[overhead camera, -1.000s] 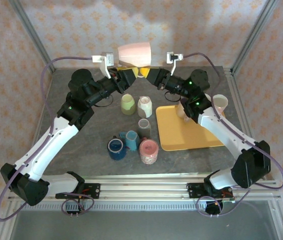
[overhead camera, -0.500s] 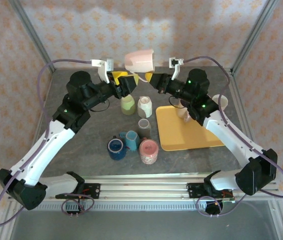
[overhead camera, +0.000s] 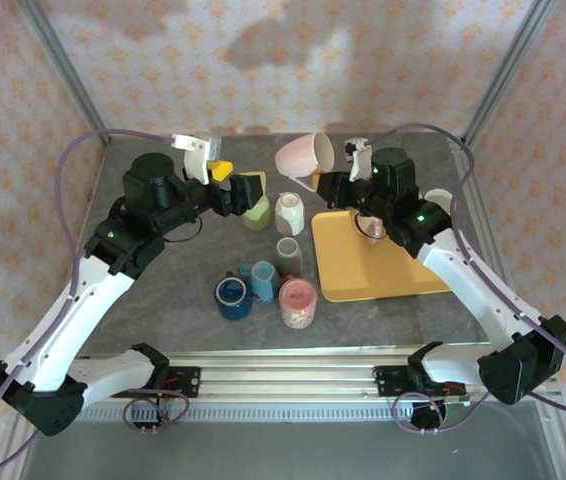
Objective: Turn the mug right side up
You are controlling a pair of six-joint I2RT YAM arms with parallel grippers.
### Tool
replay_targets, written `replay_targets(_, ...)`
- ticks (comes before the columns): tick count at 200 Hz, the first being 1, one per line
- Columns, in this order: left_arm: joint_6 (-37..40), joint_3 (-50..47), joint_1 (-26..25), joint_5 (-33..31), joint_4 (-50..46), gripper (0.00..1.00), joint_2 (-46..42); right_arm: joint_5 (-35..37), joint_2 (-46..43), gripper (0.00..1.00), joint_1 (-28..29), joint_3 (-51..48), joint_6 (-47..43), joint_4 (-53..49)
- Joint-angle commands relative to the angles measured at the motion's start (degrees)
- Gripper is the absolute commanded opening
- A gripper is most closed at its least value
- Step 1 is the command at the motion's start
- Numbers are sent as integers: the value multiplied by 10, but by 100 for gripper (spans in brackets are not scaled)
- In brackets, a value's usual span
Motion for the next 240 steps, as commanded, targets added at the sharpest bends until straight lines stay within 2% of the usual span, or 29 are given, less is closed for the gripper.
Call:
replay_targets(1,14,35,3,-35,-88,93,26,51,-27,0,1,32,-41,-22)
replay_targets(48,15,70,3,-59,-176,100,73,130,-20,0,1,31,-75,-111)
replay_targets(102,31,43,3,-74,-181,100,71,200,13,0,2,14,-77,-166)
replay_targets(198,32,2,3,-100,-197,100,79,346,171,0,39,92,-44,-261)
replay_targets(240,23,1,4,-104,-205,100,90,386,225,0,47,118,-32,-273)
